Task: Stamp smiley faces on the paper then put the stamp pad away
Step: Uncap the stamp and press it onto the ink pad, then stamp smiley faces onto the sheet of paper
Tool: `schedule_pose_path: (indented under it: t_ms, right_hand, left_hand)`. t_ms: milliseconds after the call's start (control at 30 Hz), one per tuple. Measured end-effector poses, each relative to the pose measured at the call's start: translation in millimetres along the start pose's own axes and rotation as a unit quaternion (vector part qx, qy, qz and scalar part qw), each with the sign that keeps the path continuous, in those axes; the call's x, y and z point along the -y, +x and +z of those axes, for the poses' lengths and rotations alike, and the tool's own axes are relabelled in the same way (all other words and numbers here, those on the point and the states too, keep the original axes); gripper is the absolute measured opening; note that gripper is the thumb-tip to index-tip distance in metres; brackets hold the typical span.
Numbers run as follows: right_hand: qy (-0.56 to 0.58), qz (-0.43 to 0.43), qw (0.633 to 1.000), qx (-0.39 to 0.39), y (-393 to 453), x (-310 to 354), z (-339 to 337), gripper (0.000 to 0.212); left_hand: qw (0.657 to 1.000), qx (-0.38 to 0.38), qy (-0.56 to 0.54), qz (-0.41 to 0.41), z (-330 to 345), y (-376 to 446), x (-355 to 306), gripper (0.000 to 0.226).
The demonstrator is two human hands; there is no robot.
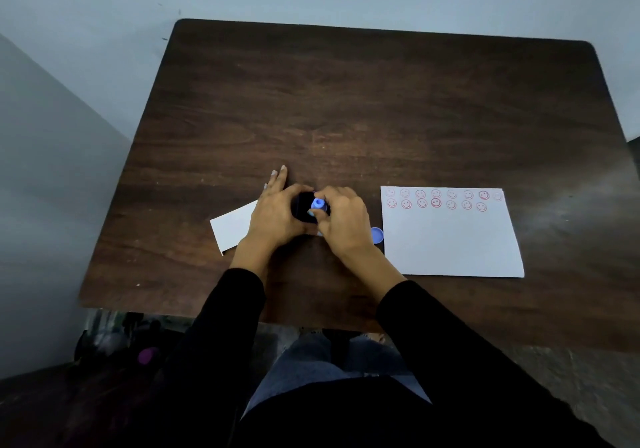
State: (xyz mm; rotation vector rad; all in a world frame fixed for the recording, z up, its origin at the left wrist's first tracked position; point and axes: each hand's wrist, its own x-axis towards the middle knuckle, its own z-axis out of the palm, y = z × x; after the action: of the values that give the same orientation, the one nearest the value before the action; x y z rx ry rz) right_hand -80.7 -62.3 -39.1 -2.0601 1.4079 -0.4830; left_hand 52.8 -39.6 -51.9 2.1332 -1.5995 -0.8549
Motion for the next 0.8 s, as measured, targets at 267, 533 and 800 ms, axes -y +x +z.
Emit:
schedule_pose_path:
  t_ms: [267, 533, 800]
  right_hand:
    - [-0.012, -0.008, 1.000, 0.005, 0, 3, -1, 0.016]
    - [0.399, 0.180, 0.868, -0.235, 1, -39, -70, 0.025]
    - [0.563, 0.313, 0.673, -0.363, -25, -149, -139, 0.018]
  left_hand:
    - [1.000, 0.011, 0.014, -0.012, -3, -2, -5, 0.084]
    - [0.998, -0.050, 0.017, 0.036, 17, -14, -46, 0.099]
    - [0.987, 0.067, 0.108, 0.097, 71, 5, -105, 0.085]
